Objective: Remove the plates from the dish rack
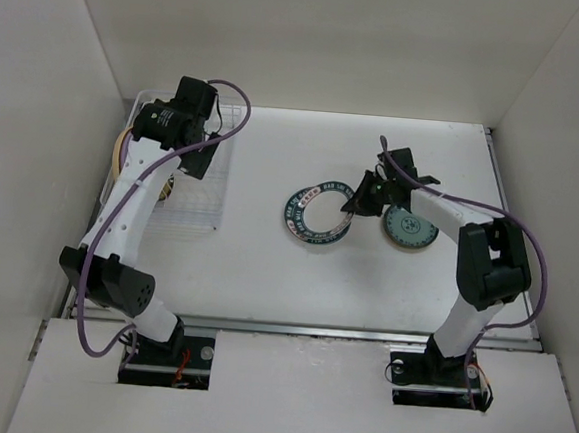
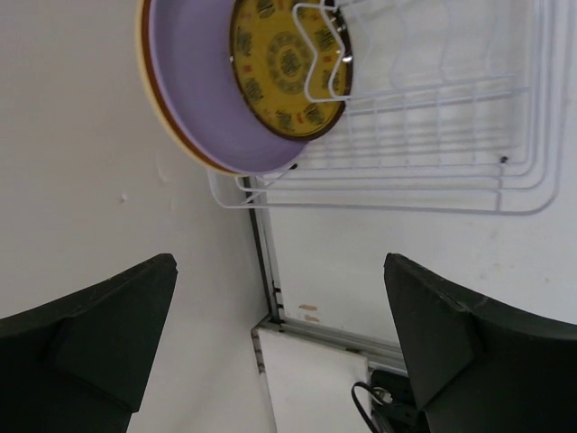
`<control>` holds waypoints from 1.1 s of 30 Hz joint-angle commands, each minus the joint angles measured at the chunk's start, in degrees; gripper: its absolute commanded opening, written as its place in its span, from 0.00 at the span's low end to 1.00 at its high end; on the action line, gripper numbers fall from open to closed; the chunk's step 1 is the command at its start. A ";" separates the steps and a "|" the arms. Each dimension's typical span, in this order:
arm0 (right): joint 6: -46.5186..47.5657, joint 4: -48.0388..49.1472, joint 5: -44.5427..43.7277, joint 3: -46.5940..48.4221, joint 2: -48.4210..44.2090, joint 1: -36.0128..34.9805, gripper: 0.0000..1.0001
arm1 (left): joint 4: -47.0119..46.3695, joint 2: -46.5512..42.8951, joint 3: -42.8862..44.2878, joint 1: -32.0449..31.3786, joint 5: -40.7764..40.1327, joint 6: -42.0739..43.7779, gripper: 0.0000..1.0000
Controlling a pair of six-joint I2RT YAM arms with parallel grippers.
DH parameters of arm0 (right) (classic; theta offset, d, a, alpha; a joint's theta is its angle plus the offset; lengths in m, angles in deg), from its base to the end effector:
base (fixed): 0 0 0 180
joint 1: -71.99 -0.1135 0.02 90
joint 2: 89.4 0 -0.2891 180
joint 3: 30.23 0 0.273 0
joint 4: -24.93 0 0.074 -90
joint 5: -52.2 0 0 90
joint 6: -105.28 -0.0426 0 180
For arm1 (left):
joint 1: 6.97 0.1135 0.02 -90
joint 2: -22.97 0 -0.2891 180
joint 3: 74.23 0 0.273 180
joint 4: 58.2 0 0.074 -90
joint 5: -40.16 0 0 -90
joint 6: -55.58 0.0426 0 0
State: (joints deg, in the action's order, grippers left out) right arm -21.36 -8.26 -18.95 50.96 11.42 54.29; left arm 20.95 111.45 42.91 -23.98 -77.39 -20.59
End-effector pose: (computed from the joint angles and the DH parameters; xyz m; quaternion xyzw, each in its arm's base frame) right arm 0.3773 0.1349 0.2147 0.1023 0.9309 0.2817 0.2089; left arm 0.3146 -0.0756 0.4472 0.1655 0.9026 0.2149 0.3344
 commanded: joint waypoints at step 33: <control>11.68 -11.60 -13.49 12.37 13.27 -4.98 0.59 | -0.80 1.42 -1.27 6.56 -0.40 2.96 1.00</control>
State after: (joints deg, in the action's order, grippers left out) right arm -11.07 -19.47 -31.08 61.84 23.59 49.81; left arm 19.92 112.26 39.31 -18.04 -78.13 -17.97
